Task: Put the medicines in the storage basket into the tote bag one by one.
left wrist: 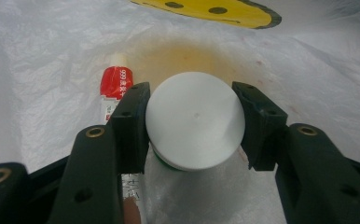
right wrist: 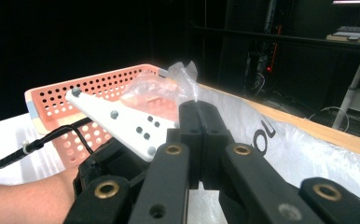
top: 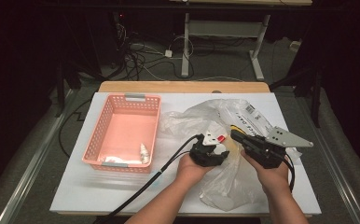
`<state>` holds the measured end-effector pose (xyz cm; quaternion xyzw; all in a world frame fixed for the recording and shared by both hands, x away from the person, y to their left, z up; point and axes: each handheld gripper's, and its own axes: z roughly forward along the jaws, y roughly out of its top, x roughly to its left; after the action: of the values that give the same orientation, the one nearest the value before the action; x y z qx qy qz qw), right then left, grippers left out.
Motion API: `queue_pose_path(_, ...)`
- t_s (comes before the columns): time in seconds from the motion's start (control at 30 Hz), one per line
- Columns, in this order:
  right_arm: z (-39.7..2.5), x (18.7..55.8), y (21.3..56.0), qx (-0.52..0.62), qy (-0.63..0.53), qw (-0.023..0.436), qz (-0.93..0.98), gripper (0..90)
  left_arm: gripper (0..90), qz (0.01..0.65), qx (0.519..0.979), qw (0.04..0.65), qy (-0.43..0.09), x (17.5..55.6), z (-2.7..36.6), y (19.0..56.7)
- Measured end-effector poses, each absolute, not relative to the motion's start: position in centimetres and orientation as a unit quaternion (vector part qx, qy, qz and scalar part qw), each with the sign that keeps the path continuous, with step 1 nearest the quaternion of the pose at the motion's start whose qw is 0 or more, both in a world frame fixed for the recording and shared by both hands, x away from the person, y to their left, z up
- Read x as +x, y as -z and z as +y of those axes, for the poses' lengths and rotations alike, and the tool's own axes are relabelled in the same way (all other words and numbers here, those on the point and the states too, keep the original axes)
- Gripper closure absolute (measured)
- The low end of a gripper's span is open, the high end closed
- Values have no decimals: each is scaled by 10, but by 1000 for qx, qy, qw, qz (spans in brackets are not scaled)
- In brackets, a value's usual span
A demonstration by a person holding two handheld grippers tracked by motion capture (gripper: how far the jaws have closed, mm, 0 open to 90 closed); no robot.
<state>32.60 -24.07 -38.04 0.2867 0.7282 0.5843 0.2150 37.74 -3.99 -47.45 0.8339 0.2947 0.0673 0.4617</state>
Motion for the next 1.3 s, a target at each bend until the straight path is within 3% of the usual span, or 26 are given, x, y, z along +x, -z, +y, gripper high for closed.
queue_pose_path(0.3, -239, 326, 381, 282, -584, 216, 730, 900, 467, 297, 829, 470, -57, 380, -41, 475)
queue_pose_path(1.3, -238, 325, 382, 284, -577, 216, 734, 900, 140, 295, 834, 464, -43, 341, 22, 451)
